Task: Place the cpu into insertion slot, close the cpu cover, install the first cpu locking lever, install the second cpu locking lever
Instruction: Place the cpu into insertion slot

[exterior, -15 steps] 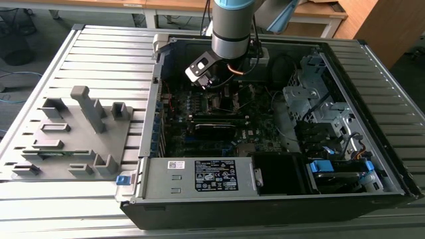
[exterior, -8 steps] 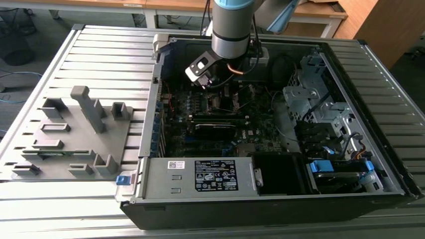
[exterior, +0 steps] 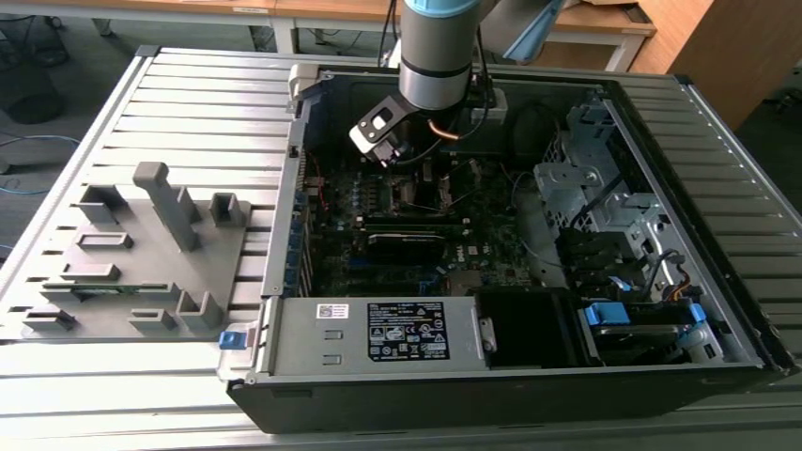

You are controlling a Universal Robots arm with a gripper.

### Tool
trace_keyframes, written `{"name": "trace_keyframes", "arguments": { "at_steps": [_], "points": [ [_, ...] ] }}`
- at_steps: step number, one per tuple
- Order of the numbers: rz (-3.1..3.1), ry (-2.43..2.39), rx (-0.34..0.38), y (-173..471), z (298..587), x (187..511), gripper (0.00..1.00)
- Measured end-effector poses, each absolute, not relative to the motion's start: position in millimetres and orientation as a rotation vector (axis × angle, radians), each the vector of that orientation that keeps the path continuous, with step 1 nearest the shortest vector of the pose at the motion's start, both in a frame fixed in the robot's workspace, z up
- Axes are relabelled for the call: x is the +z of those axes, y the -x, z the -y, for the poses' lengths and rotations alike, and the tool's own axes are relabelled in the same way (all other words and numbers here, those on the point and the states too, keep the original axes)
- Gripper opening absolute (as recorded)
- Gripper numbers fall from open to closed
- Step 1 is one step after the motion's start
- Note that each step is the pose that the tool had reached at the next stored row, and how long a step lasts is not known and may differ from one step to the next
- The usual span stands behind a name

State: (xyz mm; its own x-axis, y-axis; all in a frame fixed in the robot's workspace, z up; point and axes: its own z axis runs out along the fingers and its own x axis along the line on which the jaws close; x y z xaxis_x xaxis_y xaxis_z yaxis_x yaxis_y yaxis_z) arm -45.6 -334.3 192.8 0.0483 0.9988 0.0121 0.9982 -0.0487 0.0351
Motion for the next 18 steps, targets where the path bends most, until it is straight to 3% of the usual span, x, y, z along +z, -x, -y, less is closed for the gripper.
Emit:
{"name": "trace_keyframes", "arguments": {
  "at_steps": [18],
  "points": [
    [-2.155, -2.262, 0.052, 45.6, 334.2, 204.3, 0.62]
  ]
}}
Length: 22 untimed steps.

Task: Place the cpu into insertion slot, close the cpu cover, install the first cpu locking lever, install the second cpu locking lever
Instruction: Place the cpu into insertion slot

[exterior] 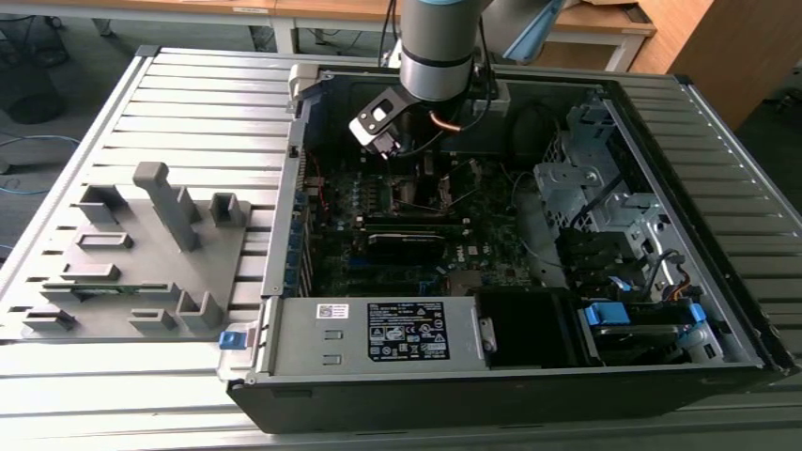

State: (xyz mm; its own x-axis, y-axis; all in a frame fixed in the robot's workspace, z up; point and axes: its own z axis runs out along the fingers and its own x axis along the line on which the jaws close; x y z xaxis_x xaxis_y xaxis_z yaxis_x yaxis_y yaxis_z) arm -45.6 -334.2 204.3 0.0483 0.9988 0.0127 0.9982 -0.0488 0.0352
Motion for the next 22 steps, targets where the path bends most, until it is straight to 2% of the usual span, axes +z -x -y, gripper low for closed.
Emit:
{"name": "trace_keyframes", "arguments": {
  "at_steps": [5, 6, 7, 9, 12, 14, 15, 17, 22],
  "points": [
    [-2.155, -2.262, 0.052, 45.6, 334.2, 204.7, 0.61],
    [-2.155, -2.262, 0.052, 45.6, 334.2, 204.8, 0.55],
    [-2.155, -2.262, 0.052, 45.6, 334.2, 204.8, 0.55],
    [-2.155, -2.262, 0.052, 45.6, 334.2, 204.9, 0.43],
    [-2.155, -2.262, 0.052, 45.6, 334.2, 205.1, 0.37],
    [-2.155, -2.262, 0.052, 45.6, 334.2, 205.2, 0.25],
    [-2.155, -2.262, 0.052, 45.6, 334.2, 205.3, 0.25],
    [-2.155, -2.262, 0.052, 45.6, 334.2, 205.4, 0.14],
    [-2.155, -2.262, 0.052, 45.6, 334.2, 205.6, 0.11]
  ]
}}
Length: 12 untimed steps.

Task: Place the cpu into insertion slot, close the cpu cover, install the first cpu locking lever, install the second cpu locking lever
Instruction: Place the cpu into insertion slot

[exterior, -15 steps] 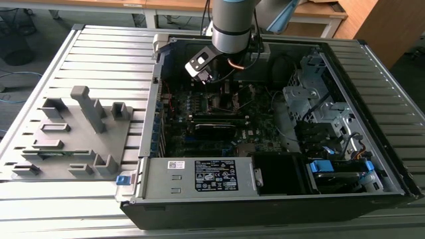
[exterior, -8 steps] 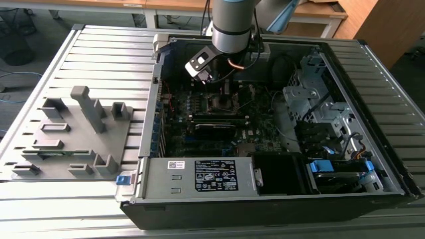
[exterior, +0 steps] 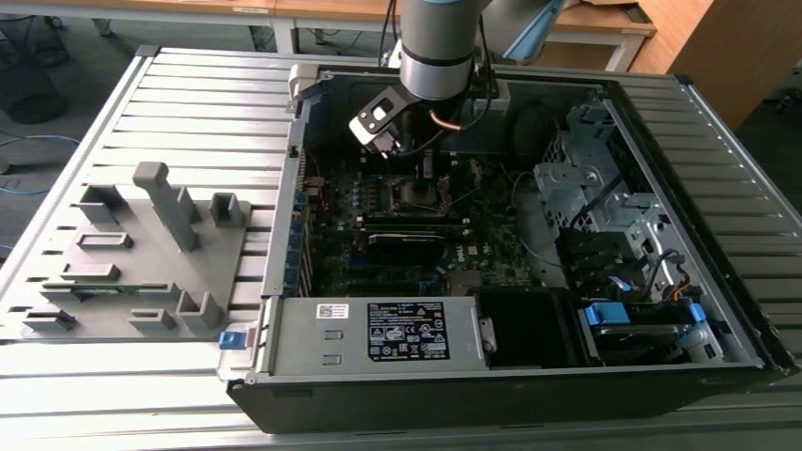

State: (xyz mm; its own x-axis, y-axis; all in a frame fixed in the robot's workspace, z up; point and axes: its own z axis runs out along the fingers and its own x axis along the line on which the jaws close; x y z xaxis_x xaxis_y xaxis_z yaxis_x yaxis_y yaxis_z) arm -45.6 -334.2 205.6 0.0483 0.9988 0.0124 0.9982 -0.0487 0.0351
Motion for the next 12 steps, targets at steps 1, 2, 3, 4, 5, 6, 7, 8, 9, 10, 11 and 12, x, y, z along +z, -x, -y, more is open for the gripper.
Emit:
{"name": "trace_keyframes", "arguments": {
  "at_steps": [1, 2, 3, 4, 5, 6, 7, 8, 9, 10, 11, 12],
  "points": [
    [-2.155, -2.262, 0.052, 45.6, 334.2, 205.7, 0.11],
    [-2.155, -2.262, 0.052, 45.8, 334.2, 205.6, 0.11],
    [-2.155, -2.262, 0.052, 46.6, 334.3, 205.4, 0.11],
    [-2.155, -2.262, 0.052, 47.3, 334.2, 205.0, 0.11],
    [-2.155, -2.262, 0.052, 47.7, 334.2, 204.7, 0.11],
    [-2.155, -2.262, 0.052, 47.7, 334.2, 204.2, 0.11],
    [-2.156, -2.261, 0.052, 47.7, 334.2, 203.9, 0.11],
    [-2.157, -2.26, 0.051, 47.7, 334.3, 203.8, 0.11],
    [-2.161, -2.257, 0.051, 47.7, 334.3, 203.6, 0.11],
    [-2.164, -2.253, 0.051, 47.7, 334.3, 203.6, 0.11],
    [-2.164, -2.253, 0.052, 47.7, 334.2, 203.5, 0.11],
    [-2.165, -2.253, 0.052, 47.7, 334.2, 203.5, 0.11]
  ]
}}
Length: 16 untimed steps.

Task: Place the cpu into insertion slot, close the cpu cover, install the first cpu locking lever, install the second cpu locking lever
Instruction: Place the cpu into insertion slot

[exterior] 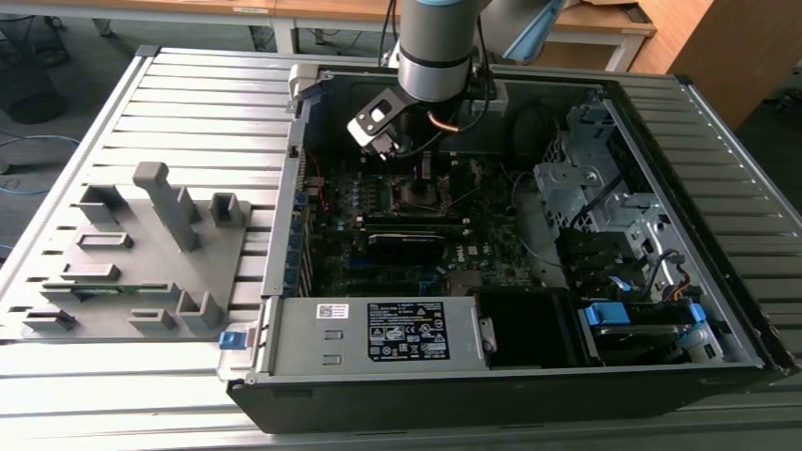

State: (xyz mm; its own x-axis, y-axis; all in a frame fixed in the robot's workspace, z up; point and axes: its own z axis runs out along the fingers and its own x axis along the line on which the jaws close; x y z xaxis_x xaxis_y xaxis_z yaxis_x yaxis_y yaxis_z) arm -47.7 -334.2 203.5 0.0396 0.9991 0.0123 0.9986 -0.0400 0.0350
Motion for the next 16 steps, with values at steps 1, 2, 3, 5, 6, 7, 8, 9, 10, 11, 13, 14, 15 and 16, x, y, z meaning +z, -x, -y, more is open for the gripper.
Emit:
{"name": "trace_keyframes", "arguments": {
  "at_steps": [1, 2, 3, 5, 6, 7, 8, 9, 10, 11, 13, 14, 15, 16],
  "points": [
    [-2.165, -2.253, 0.052, 47.7, 334.2, 203.5, 0.11],
    [-2.165, -2.252, 0.052, 47.7, 334.2, 203.5, 0.11],
    [-2.165, -2.253, 0.052, 47.7, 334.2, 203.3, 0.11],
    [-2.165, -2.253, 0.052, 47.7, 334.2, 203.2, 0.11],
    [-2.165, -2.252, 0.052, 47.7, 334.2, 203.2, 0.11],
    [-2.165, -2.252, 0.052, 47.7, 334.2, 203.2, 0.11],
    [-2.165, -2.253, 0.052, 47.7, 334.2, 203.2, 0.11],
    [-2.165, -2.253, 0.052, 47.7, 334.2, 203.2, 0.11],
    [-2.165, -2.252, 0.052, 47.7, 334.2, 203.1, 0.11],
    [-2.165, -2.252, 0.052, 47.7, 334.2, 202.9, 0.11],
    [-2.165, -2.252, 0.052, 47.7, 334.2, 202.3, 0.11],
    [-2.165, -2.252, 0.052, 47.7, 334.2, 202.3, 0.11],
    [-2.165, -2.252, 0.051, 47.7, 334.2, 202.3, 0.11],
    [-2.165, -2.252, 0.052, 47.7, 334.2, 202.3, 0.11]
  ]
}}
